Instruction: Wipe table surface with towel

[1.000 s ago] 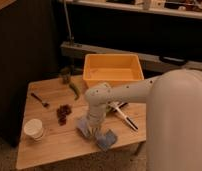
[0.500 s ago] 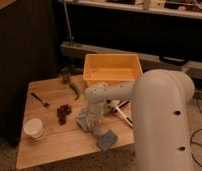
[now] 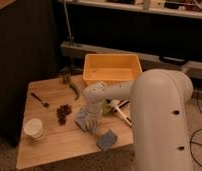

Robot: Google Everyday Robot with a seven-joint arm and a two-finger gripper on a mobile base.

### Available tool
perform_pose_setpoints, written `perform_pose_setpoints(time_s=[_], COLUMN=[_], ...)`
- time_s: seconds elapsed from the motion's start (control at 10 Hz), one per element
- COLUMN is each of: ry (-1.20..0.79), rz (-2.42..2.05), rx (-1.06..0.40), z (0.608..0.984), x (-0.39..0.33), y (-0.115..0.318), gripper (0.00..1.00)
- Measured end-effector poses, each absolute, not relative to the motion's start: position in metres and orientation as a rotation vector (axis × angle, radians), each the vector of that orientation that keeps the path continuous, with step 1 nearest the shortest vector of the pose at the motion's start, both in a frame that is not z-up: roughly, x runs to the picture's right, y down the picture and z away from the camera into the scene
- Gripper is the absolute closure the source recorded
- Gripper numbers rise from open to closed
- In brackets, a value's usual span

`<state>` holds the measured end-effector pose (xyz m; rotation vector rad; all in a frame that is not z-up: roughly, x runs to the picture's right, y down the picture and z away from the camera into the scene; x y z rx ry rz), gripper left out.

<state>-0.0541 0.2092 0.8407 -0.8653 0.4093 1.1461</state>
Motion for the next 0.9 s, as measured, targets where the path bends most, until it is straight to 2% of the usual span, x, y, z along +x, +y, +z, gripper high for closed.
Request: perform_pose_setpoints(time_s=[0.5, 0.7, 0.9], ry=[0.303, 0.286, 0.272], rz=[1.152, 1.101, 1.04], rx=[-0.813, -0.827, -0.855], z=[0.856, 0.861, 0.849], x=[-0.12, -0.139, -0.149], y=[0.151, 0.148, 0.162], gripper=[1.0, 1.0, 1.0])
